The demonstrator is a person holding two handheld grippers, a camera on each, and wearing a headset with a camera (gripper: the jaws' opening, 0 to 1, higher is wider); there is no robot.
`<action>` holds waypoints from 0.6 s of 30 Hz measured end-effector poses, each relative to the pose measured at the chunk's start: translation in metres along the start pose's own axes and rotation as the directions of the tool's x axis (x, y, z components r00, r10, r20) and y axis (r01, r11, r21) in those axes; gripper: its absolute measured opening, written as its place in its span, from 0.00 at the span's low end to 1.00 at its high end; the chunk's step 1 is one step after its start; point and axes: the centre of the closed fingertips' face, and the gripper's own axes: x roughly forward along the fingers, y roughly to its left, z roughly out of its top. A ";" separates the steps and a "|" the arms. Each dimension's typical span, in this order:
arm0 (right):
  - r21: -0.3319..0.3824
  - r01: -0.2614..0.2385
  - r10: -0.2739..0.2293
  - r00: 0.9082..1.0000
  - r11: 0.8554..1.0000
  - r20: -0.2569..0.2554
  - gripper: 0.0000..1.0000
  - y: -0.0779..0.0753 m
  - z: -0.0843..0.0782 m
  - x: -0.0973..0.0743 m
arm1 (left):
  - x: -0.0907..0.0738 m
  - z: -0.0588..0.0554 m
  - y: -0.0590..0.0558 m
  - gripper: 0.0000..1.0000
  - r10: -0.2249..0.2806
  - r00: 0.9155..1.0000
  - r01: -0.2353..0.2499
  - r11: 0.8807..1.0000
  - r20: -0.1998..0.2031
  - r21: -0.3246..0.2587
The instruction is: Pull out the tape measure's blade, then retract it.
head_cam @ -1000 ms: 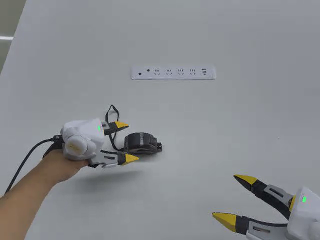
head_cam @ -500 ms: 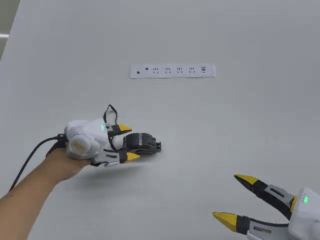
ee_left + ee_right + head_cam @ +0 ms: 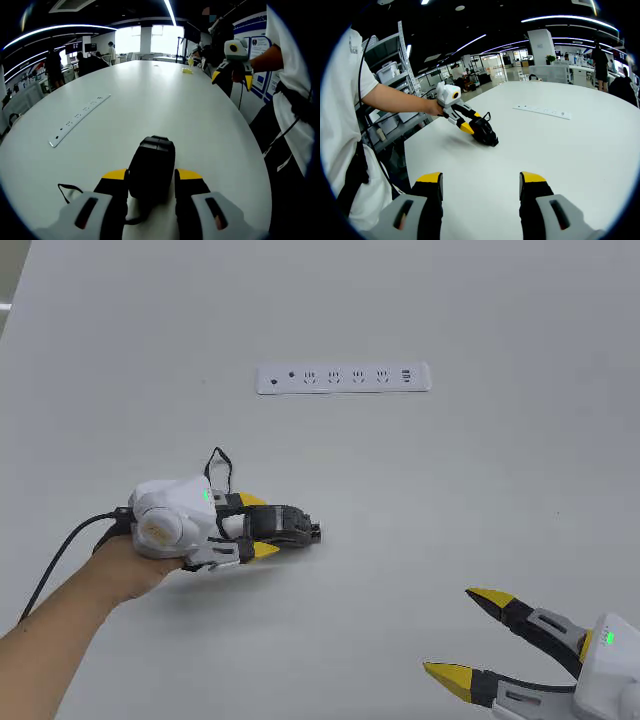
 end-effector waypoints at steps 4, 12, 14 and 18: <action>0.002 -0.001 0.001 1.000 1.000 -0.001 0.62 0.000 -0.001 0.000 | 0.000 0.000 0.001 0.30 0.002 1.000 -0.002 1.000 0.001 0.003; 0.003 -0.001 0.001 1.000 1.000 -0.004 0.62 0.000 -0.002 0.001 | 0.000 0.001 0.001 0.30 -0.003 1.000 0.003 1.000 0.005 0.008; 0.003 -0.003 0.003 1.000 1.000 -0.004 0.62 0.000 -0.002 0.001 | 0.000 0.000 0.001 0.29 -0.006 1.000 0.006 1.000 0.005 0.006; 0.004 -0.004 0.004 1.000 1.000 -0.004 0.62 0.001 -0.002 0.001 | 0.000 0.000 0.001 0.29 -0.010 1.000 0.010 1.000 -0.002 0.011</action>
